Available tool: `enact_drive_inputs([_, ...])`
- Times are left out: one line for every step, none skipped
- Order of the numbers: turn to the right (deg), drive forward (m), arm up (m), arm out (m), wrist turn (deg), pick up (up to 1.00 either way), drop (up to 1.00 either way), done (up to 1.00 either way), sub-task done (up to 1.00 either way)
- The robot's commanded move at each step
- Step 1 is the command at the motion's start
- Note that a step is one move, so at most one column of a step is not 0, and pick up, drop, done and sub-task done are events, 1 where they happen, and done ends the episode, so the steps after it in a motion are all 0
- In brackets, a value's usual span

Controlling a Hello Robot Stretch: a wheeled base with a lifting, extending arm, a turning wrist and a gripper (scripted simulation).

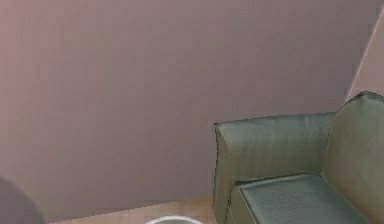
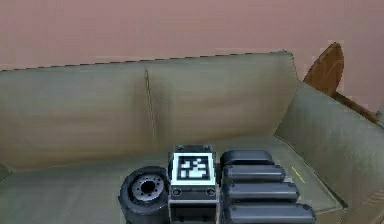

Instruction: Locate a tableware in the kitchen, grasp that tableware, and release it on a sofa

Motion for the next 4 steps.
enact_drive_inputs([15.0,0.00,0.00,0.00,0.0,0.00,0.00,0.00,0.00])
enact_drive_inputs([0.0,0.00,0.00,0.40,0.0,0.00,0.00,0.00,0.00])
enact_drive_inputs([0.0,0.00,0.00,0.00,39.0,0.00,0.00,0.00,0.00])
enact_drive_inputs([0.0,0.00,-0.24,0.00,0.0,0.00,0.00,0.00,0.00])
